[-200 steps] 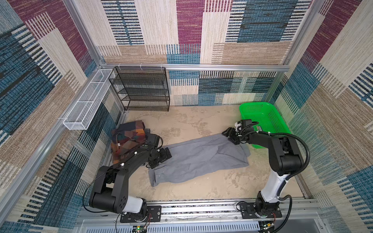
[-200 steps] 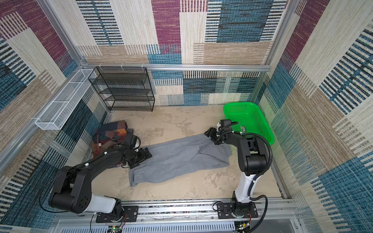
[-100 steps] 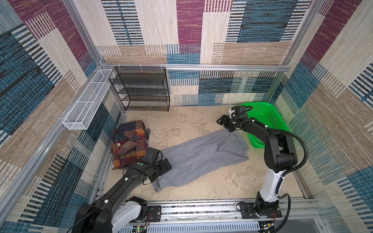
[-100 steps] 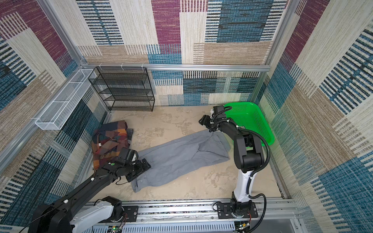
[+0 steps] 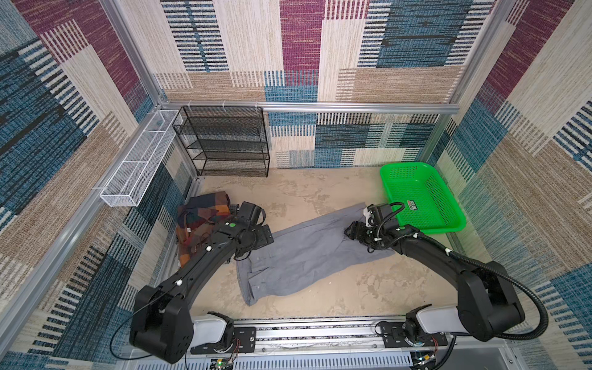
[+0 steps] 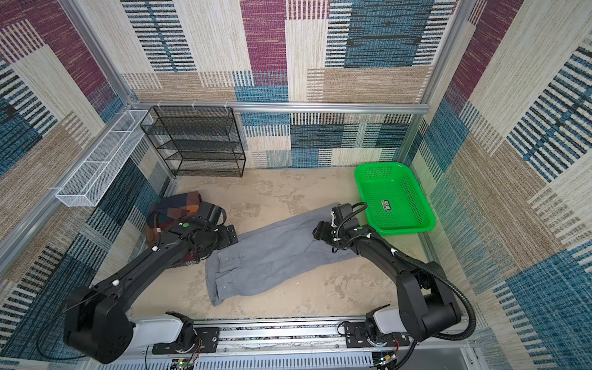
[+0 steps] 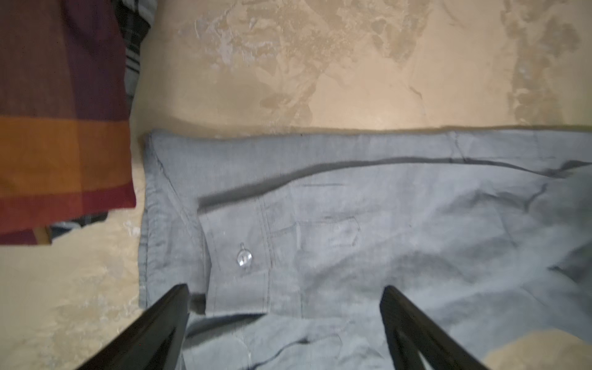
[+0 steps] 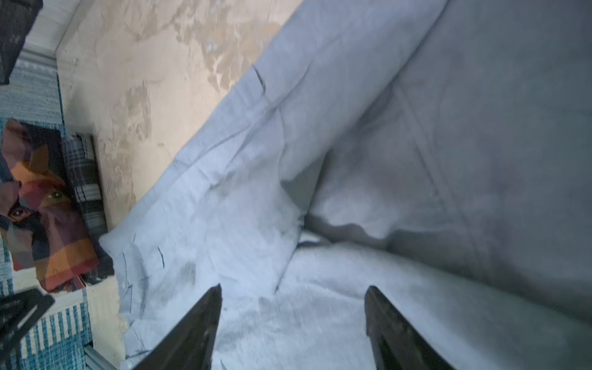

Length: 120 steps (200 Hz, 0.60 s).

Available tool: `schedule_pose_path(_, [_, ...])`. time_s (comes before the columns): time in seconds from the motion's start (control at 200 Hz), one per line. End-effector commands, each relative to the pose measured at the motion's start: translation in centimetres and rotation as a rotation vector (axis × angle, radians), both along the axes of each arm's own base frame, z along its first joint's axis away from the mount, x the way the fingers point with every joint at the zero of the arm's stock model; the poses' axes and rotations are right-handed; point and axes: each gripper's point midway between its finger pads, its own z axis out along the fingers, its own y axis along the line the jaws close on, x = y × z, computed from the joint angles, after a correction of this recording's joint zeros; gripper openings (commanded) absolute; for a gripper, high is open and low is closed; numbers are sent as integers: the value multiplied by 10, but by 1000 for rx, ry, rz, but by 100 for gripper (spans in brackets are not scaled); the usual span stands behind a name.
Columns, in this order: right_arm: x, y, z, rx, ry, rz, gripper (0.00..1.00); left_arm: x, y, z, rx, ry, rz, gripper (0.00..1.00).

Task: Fold and stack the long sleeve shirts

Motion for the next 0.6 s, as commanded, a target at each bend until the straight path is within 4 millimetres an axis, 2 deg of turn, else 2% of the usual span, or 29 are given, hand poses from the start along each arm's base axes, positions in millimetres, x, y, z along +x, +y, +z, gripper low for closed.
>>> schedule_pose_path(0.0, [2,-2,-9,22,1,-53,72,5,10,-16,95,42,-22,96])
schedule_pose_path(0.14, [10,2,-28,0,30,-36,72,2,7,-39,83,85,-8,96])
schedule_pose_path(0.321, [33,11,-45,-17,36,-4,72,-15,6,-64,53,144,13,96])
schedule_pose_path(0.496, [69,27,-57,-6,44,34,72,-39,3,-84,-5,194,44,96])
schedule_pose_path(0.596, [96,31,-60,-32,27,40,72,-52,1,-88,-38,205,59,96])
